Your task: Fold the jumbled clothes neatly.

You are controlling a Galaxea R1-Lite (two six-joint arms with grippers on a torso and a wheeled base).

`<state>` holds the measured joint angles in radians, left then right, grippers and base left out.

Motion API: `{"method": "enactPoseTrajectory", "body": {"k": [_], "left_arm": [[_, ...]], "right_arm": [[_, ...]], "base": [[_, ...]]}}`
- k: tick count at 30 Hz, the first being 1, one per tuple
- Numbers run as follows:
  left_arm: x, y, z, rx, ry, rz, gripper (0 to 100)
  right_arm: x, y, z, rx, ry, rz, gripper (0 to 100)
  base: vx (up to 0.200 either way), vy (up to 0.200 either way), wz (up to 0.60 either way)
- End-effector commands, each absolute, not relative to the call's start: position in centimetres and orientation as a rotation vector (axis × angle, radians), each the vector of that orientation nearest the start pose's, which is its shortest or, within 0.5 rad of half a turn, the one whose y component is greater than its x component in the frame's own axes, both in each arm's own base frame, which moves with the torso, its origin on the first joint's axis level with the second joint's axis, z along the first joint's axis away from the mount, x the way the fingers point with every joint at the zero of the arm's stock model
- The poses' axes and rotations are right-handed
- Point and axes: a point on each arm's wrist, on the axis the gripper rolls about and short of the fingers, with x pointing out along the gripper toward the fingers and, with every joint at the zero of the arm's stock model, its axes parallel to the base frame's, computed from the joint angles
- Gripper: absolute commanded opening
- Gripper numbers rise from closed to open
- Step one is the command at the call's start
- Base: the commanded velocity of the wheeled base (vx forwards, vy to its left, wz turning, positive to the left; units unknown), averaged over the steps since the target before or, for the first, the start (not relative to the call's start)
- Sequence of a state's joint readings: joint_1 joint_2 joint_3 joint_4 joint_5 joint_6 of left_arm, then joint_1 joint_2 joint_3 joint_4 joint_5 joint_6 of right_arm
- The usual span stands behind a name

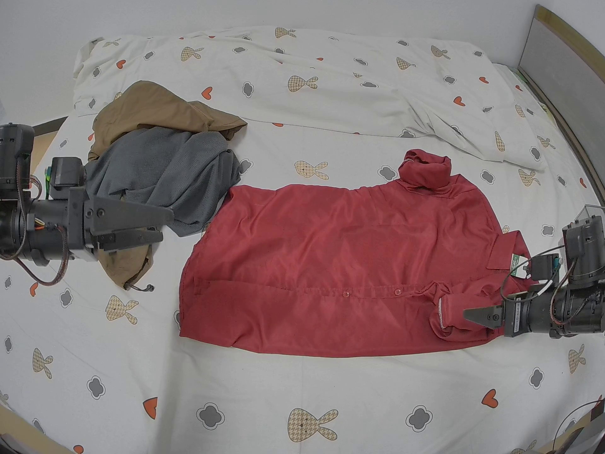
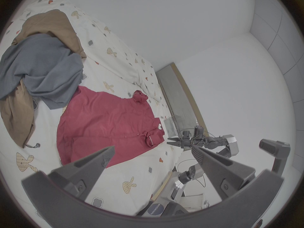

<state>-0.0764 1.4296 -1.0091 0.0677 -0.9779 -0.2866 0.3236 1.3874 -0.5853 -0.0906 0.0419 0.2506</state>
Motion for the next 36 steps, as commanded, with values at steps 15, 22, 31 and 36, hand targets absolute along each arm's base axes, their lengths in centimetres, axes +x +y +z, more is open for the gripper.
{"method": "enactPoseTrajectory", "body": {"k": [15, 22, 31, 36], "left_arm": [[22.6, -9.9, 14.0, 0.205, 0.915, -0.480, 100], [22.7, -9.6, 12.6, -0.191, 1.079, -0.633, 100], [22.4, -10.1, 9.5, 0.406, 1.022, -0.509, 100], [23.5, -10.6, 8.7, 0.534, 0.992, -0.512, 100]], "right_arm": [[18.2, 6.9, 8.3, -0.556, 0.904, -0.205, 100], [17.5, 4.4, 9.5, -0.180, 0.929, -0.043, 100], [15.5, 1.5, 9.3, -0.164, 0.944, -0.135, 100], [14.7, 1.5, 9.4, -0.164, 0.928, -0.128, 100]], "base": [[0.000, 0.000, 0.00], [0.000, 0.000, 0.00], [0.000, 0.000, 0.00], [0.000, 0.000, 0.00]]}}
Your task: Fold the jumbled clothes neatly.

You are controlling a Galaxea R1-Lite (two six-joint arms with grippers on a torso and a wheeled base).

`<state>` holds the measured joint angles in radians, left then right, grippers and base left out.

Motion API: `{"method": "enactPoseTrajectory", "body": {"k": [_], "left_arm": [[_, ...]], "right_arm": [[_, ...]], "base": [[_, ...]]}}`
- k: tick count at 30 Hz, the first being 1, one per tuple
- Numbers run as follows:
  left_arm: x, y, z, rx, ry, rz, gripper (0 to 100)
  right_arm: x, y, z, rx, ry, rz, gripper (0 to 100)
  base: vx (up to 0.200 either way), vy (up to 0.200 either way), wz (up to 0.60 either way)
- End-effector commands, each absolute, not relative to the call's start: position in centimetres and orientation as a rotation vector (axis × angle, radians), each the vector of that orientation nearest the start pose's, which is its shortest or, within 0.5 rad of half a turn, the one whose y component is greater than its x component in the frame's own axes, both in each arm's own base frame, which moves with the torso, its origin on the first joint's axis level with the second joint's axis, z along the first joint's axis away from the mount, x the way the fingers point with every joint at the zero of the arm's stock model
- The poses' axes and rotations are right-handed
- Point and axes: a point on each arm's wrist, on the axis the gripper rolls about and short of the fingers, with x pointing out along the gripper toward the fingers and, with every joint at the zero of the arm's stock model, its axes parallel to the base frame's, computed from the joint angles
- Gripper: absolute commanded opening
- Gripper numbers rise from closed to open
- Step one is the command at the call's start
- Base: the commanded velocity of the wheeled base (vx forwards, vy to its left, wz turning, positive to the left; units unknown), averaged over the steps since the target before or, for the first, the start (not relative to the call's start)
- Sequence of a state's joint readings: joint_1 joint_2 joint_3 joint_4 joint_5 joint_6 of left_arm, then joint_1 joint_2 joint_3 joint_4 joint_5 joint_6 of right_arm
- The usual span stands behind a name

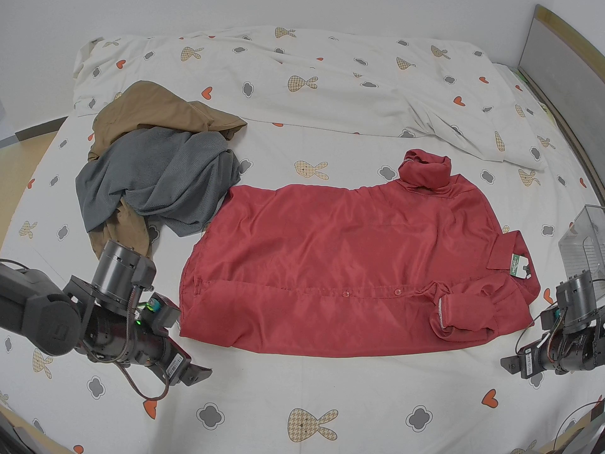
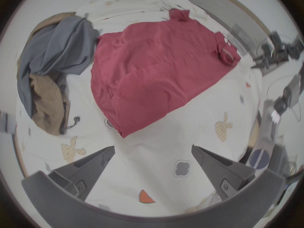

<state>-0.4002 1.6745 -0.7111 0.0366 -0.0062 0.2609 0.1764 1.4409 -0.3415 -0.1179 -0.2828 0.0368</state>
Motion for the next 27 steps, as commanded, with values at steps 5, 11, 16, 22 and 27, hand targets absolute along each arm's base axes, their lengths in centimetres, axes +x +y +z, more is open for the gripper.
{"method": "enactPoseTrajectory", "body": {"k": [5, 11, 16, 22, 27], "left_arm": [[24.7, -11.0, 8.6, 0.600, 0.943, -0.505, 100], [25.7, -11.9, 9.8, 0.652, 0.874, -0.480, 100], [26.3, -12.2, 10.4, 0.717, 0.840, -0.441, 100], [26.3, -13.7, 9.0, 0.829, 0.862, -0.466, 100], [26.5, -14.5, 8.1, 0.870, 0.875, -0.466, 100]], "right_arm": [[14.5, 1.5, 9.7, -0.159, 0.910, -0.125, 100], [14.5, 1.5, 9.7, -0.159, 0.910, -0.125, 100], [14.5, 1.5, 9.7, -0.158, 0.909, -0.124, 100], [14.6, 1.5, 9.7, -0.156, 0.906, -0.125, 100], [14.6, 1.5, 9.7, -0.156, 0.906, -0.125, 100]], "base": [[0.000, 0.000, 0.00], [0.000, 0.000, 0.00], [0.000, 0.000, 0.00], [0.000, 0.000, 0.00], [0.000, 0.000, 0.00]]}}
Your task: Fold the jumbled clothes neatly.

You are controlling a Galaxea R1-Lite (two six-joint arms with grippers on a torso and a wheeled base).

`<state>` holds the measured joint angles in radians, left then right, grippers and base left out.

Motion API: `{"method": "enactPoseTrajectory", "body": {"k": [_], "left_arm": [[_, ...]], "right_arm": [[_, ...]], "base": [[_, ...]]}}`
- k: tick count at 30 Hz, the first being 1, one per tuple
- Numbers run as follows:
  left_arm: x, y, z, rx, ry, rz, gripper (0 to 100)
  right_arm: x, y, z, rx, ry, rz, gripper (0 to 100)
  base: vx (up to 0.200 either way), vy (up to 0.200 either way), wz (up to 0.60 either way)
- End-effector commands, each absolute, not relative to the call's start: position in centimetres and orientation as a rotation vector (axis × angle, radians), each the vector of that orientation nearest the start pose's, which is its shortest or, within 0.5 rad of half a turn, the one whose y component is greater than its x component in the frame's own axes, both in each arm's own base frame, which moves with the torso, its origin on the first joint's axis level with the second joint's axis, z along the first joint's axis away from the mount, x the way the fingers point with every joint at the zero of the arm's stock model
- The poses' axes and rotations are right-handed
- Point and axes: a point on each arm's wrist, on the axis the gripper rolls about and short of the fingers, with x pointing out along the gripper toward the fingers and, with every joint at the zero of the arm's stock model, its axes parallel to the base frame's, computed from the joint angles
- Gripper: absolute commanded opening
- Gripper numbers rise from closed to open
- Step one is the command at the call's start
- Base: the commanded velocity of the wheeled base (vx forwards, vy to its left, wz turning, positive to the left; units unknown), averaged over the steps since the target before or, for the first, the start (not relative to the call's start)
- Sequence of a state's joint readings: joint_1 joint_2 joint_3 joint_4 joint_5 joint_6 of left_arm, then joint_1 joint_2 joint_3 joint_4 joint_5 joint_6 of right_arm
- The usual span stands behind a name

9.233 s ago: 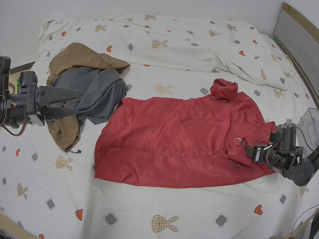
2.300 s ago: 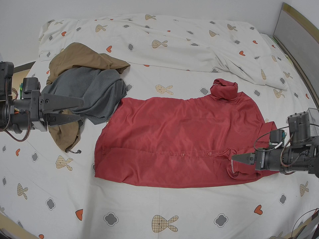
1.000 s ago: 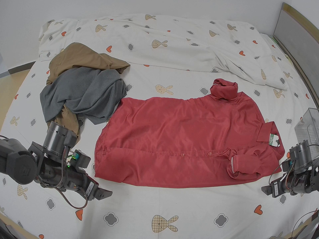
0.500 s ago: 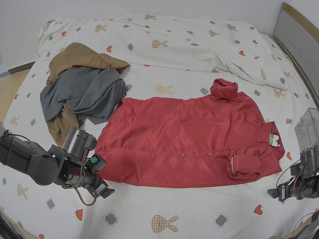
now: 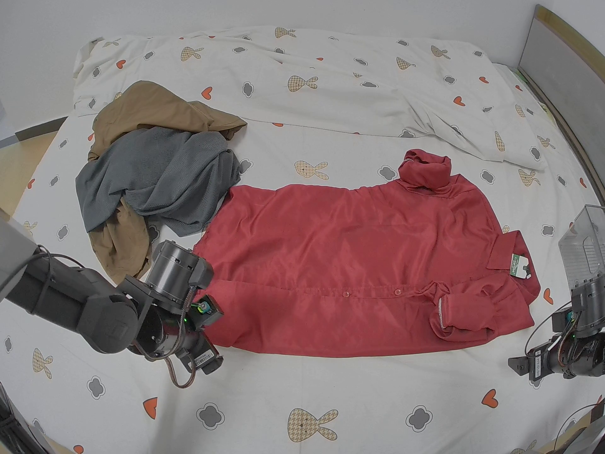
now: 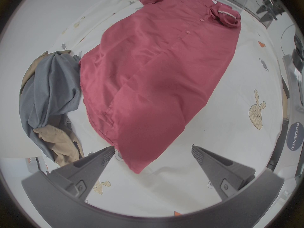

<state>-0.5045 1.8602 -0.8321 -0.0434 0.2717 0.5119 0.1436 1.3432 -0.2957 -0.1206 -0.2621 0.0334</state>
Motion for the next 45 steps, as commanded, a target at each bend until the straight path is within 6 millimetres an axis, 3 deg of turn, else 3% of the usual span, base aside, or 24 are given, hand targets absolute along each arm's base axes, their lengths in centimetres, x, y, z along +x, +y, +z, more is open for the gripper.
{"method": "enactPoseTrajectory", "body": {"k": [1, 23, 24, 36, 45], "left_arm": [[26.7, -14.7, 8.1, 0.872, 0.872, -0.463, 100], [29.5, -15.4, 6.7, 0.887, 0.888, -0.427, 100], [29.6, -15.4, 6.8, 0.885, 0.885, -0.425, 0], [28.6, -15.1, 8.2, 0.873, 0.851, -0.423, 0], [28.0, -15.1, 8.5, 0.873, 0.847, -0.426, 0]], "right_arm": [[14.6, 1.5, 9.8, -0.155, 0.903, -0.125, 100], [14.5, 1.4, 9.7, -0.154, 0.909, -0.133, 100], [14.5, 1.4, 9.7, -0.155, 0.910, -0.132, 100], [14.2, 0.5, 8.8, -0.276, 0.976, -0.118, 100], [17.2, -0.3, 7.4, -0.324, 0.967, -0.171, 100]], "base": [[0.000, 0.000, 0.00], [0.000, 0.000, 0.00], [0.000, 0.000, 0.00], [0.000, 0.000, 0.00], [0.000, 0.000, 0.00]]}}
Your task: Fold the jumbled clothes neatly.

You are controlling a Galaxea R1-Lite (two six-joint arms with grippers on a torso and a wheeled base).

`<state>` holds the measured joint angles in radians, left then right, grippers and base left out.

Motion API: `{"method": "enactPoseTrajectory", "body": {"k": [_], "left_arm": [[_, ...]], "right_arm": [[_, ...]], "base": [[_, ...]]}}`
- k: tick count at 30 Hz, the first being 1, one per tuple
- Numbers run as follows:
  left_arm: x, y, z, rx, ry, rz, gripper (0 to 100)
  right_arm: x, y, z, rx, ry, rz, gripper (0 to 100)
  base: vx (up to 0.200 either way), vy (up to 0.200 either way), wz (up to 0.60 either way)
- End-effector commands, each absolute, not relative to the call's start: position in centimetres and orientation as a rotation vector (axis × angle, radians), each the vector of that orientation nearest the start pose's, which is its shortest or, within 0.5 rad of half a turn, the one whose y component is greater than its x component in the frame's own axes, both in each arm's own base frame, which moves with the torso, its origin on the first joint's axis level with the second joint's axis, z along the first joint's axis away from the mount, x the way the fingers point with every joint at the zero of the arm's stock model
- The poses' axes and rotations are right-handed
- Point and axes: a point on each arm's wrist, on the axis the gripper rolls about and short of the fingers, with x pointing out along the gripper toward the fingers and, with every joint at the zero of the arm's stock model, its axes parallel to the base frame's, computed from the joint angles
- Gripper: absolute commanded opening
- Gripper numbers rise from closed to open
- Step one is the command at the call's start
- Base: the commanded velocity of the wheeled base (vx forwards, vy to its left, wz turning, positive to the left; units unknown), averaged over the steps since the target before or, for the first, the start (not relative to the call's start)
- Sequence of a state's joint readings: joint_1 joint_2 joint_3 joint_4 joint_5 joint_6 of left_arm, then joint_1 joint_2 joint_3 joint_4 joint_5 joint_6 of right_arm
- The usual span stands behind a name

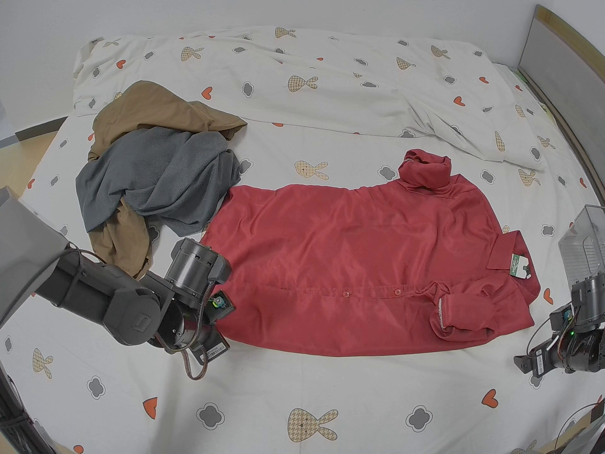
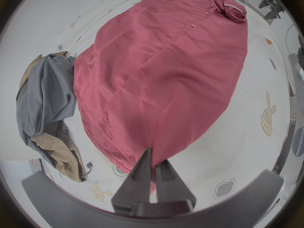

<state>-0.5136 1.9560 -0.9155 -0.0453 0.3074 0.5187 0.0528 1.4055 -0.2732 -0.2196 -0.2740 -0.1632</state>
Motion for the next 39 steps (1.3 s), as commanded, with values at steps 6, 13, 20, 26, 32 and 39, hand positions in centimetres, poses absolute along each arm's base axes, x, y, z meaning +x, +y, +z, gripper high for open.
{"method": "enactPoseTrajectory", "body": {"k": [6, 13, 20, 26, 32, 39], "left_arm": [[27.7, -14.9, 9.2, 0.863, 0.826, -0.420, 0], [27.4, -14.7, 9.8, 0.853, 0.813, -0.415, 0], [27.3, -14.7, 9.7, 0.853, 0.817, -0.415, 0], [27.2, -14.6, 9.7, 0.851, 0.812, -0.412, 0], [27.1, -14.5, 9.5, 0.851, 0.807, -0.412, 0], [27.0, -14.3, 9.2, 0.853, 0.819, -0.412, 0]], "right_arm": [[20.2, -0.1, 5.4, -0.357, 0.956, -0.197, 100], [21.5, 0.0, 4.9, -0.359, 0.897, -0.198, 100], [21.8, -0.7, 6.6, -0.204, 0.798, -0.155, 100], [21.5, -3.0, 6.1, 0.055, 0.820, -0.083, 100], [21.5, -5.6, 5.2, 0.323, 0.831, -0.021, 100], [21.5, -7.6, 2.9, 0.424, 0.894, -0.054, 100]], "base": [[0.000, 0.000, 0.00], [0.000, 0.000, 0.00], [0.000, 0.000, 0.00], [0.000, 0.000, 0.00], [0.000, 0.000, 0.00], [0.000, 0.000, 0.00]]}}
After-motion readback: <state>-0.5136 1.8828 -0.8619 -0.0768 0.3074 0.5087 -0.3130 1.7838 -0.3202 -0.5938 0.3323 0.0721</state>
